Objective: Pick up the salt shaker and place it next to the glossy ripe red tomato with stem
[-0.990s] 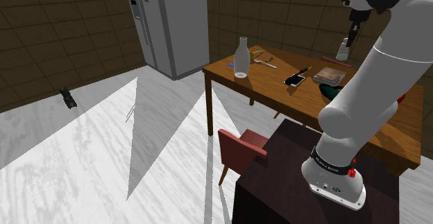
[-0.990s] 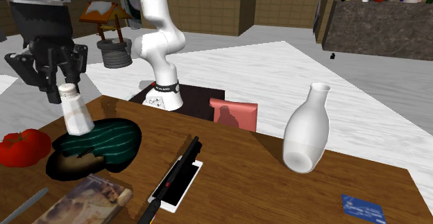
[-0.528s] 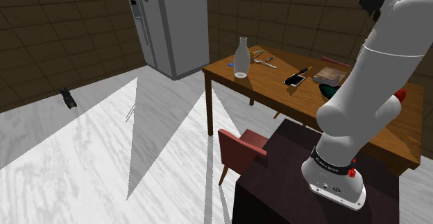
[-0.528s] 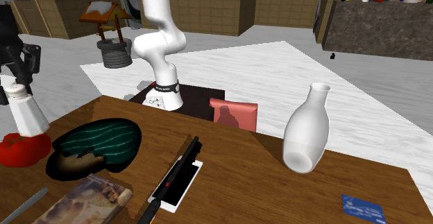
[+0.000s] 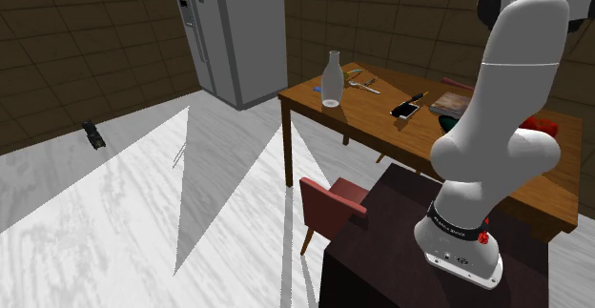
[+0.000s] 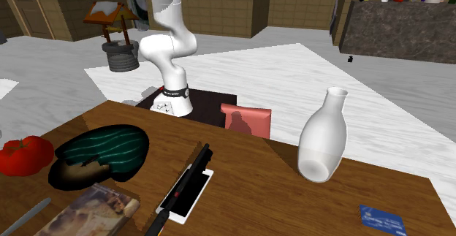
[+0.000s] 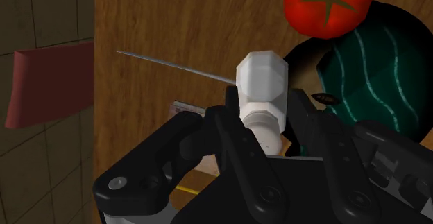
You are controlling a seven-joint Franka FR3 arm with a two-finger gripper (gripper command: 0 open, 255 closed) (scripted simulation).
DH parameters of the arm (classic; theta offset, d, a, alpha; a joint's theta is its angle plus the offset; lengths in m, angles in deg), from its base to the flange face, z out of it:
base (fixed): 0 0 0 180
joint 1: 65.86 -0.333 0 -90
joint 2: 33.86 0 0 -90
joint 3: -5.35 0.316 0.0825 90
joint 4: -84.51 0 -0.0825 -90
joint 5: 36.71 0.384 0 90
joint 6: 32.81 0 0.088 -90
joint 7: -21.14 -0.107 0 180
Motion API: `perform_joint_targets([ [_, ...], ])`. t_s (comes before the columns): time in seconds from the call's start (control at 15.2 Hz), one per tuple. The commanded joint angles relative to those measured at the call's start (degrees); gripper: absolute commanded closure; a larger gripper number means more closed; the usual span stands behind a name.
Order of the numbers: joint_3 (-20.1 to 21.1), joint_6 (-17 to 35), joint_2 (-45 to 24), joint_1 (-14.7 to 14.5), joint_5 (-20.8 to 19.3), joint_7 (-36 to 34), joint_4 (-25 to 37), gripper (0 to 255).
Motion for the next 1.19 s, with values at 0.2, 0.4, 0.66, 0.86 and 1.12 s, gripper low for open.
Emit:
perform_joint_targets([
  [0.2, 1.6, -2.0, -7.0, 9.4, 6.6, 7.5, 6.4, 255],
  [0.4, 1.7, 0.2, -7.0, 8.9, 6.8, 7.7, 4.1, 255],
  [0.66, 2.0, 3.2, -7.3, 8.6, 7.2, 8.1, 1.2, 255],
  [0.86, 2.3, 5.3, -7.7, 8.5, 7.7, 8.4, -0.7, 255],
  [1.12, 2.8, 8.0, -8.4, 8.5, 8.5, 9.0, -3.1, 255],
])
